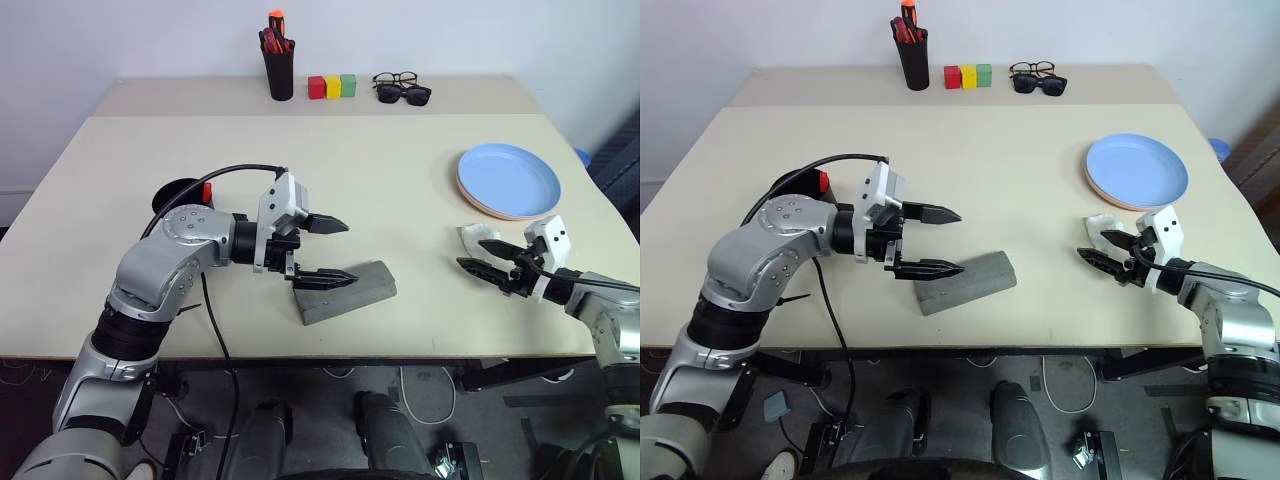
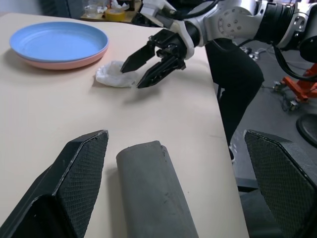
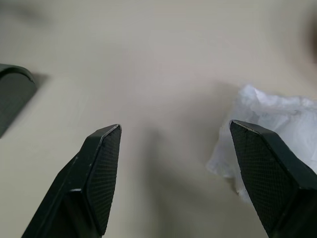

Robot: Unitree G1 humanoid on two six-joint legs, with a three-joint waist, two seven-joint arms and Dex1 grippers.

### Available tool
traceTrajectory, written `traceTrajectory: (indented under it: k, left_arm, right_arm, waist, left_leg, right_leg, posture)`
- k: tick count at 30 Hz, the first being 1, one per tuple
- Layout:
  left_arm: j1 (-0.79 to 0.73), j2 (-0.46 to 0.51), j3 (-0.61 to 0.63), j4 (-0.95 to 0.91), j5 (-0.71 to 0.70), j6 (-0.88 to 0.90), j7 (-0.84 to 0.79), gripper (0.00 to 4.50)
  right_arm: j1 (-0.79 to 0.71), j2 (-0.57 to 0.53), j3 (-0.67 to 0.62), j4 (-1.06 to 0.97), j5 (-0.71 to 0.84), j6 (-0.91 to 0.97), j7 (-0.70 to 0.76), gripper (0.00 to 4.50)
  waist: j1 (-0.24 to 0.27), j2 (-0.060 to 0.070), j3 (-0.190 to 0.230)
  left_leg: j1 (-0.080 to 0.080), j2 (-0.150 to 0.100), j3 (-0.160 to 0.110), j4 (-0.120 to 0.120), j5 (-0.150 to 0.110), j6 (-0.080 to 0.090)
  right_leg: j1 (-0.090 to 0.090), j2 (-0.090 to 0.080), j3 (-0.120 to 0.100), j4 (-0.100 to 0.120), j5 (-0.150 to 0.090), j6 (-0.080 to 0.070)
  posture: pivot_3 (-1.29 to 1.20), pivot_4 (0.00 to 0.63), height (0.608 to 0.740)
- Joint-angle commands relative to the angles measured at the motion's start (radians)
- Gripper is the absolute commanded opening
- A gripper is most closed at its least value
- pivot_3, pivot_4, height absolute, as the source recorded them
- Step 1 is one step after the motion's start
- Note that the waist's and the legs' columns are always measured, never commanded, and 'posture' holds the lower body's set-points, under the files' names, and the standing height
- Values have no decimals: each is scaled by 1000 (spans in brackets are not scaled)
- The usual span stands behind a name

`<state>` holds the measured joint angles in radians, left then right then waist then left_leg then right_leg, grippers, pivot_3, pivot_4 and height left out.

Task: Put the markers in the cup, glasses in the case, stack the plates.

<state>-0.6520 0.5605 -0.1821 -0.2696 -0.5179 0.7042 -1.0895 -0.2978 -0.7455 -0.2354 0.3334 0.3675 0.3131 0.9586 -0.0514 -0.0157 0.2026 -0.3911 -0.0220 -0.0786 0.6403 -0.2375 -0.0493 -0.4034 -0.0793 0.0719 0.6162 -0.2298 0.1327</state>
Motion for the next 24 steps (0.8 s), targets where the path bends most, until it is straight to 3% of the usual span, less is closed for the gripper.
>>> traceTrajectory:
  k: [1,8,9,10,15,16,20,24]
  left_arm:
    - [-22,11,5,-14,3,-27,-7,4500]
    - [3,32,19,-39,-2,-22,6,4500]
    - [6,35,22,-43,-4,-20,11,4500]
    - [9,38,24,-46,-5,-19,14,4500]
    - [18,40,34,-58,-16,-9,32,4500]
    - [21,41,34,-61,-17,-9,34,4500]
    - [27,39,35,-65,-23,-7,41,4500]
    - [24,33,30,-60,-28,-11,49,4500]
  right_arm:
    - [-85,21,15,128,-89,-146,-92,3539]
    - [-179,37,82,391,-226,-344,-179,3539]
    - [-186,38,84,421,-234,-355,-190,3020]
    - [-192,40,85,443,-238,-363,-195,2786]
    - [-195,34,84,465,-243,-407,-202,250]
    - [-190,31,76,449,-235,-406,-202,53]
    - [-190,27,19,360,-163,-395,-185,53]
    - [-284,4,0,438,-172,-472,-201,53]
  waist:
    - [-1,0,0]
    - [5,0,0]
    - [5,0,0]
    - [5,-1,0]
    - [7,-1,0]
    - [7,-1,0]
    - [7,-1,0]
    - [-1,0,0]
  left_leg:
    - [0,0,0,0,0,0]
    - [0,0,0,-2,0,0]
    - [0,0,0,-2,0,0]
    - [0,0,0,-2,0,0]
    - [0,0,0,-1,0,0]
    - [0,0,-1,-1,0,0]
    - [0,0,-1,-1,0,0]
    - [0,0,-1,-1,0,0]
  right_leg:
    - [0,0,0,0,1,-1]
    - [0,0,0,-1,1,2]
    - [0,0,0,-1,2,3]
    - [0,0,0,-1,1,2]
    - [2,0,0,-2,0,0]
    - [2,0,0,-2,0,0]
    - [2,0,0,-2,0,0]
    - [2,0,0,-2,0,1]
  posture:
    - [0,150,740]
    - [0,150,740]
    - [0,150,740]
    - [0,150,740]
    - [0,150,740]
    - [0,150,740]
    - [0,150,740]
    - [0,150,740]
